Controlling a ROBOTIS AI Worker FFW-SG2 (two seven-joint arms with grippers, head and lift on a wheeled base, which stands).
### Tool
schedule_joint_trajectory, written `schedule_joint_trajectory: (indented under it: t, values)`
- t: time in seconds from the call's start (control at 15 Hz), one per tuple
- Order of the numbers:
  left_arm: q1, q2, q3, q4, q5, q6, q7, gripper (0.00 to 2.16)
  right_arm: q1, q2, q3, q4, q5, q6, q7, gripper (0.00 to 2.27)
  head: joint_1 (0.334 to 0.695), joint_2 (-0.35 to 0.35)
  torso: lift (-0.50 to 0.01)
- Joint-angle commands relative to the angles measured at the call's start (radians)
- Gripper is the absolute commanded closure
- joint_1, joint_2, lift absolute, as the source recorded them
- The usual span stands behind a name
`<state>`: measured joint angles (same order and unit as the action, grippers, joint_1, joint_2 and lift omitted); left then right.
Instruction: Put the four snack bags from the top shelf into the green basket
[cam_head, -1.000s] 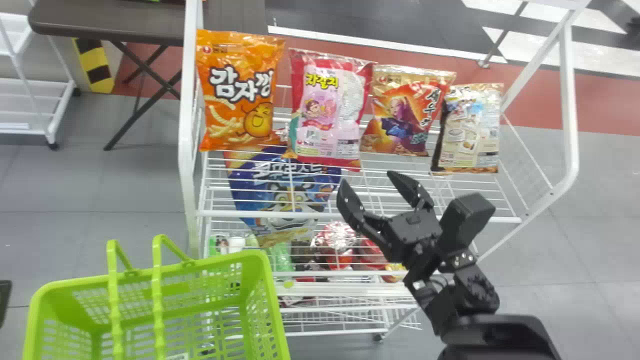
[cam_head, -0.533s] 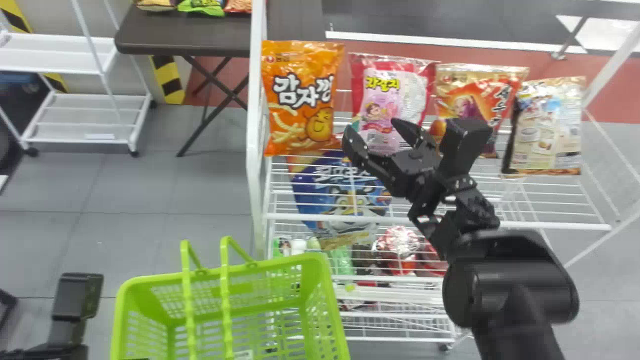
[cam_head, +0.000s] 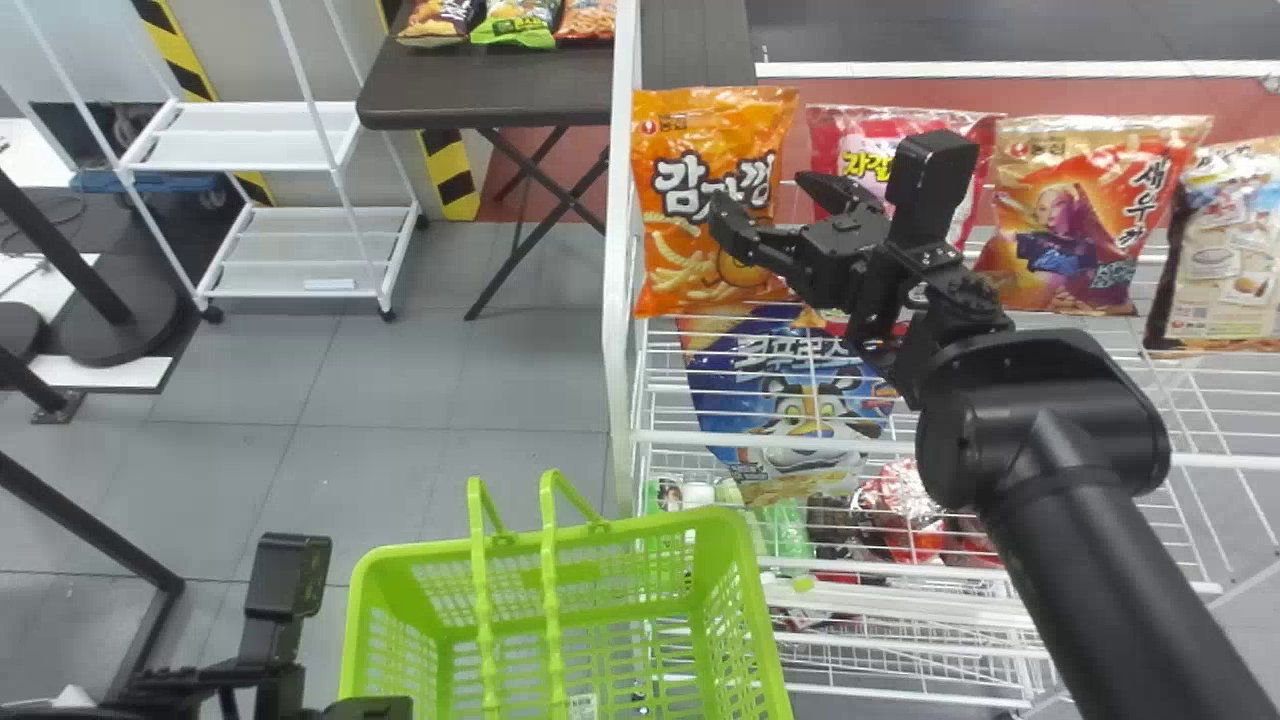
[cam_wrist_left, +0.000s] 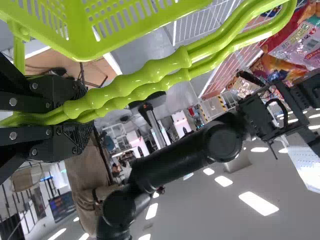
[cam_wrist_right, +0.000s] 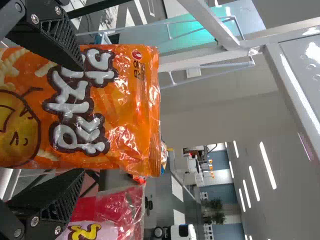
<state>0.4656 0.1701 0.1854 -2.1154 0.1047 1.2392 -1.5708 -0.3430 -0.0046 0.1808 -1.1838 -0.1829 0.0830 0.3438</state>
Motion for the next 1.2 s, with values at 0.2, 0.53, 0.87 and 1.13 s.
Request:
schedule_joint_trajectory:
  t: [0.2, 0.53, 0.87, 1.13]
  values:
    - [-0.005, 0.005, 0.005, 0.011, 0.009, 0.000, -0.010, 2.15, -0.062, 0.006, 0.045, 0.082, 0.003, 0.008, 0.069, 1.06, 0.695, 0.086, 0.000]
    - [-0.005, 0.006, 0.014, 0.015, 0.013, 0.000, -0.010, 2.15, -0.045, 0.006, 0.043, 0.064, -0.003, 0.042, 0.055, 2.25, 0.695, 0.107, 0.000]
    - [0.005, 0.008, 0.043, 0.018, 0.030, -0.007, -0.010, 2.15, 0.091, 0.006, 0.032, -0.163, 0.022, 0.079, 0.043, 2.25, 0.695, 0.120, 0.000]
    - [-0.018, 0.009, 0.057, 0.011, 0.035, -0.007, -0.010, 2.15, 0.291, 0.006, -0.041, -0.494, 0.092, 0.153, -0.008, 2.25, 0.695, 0.124, 0.000]
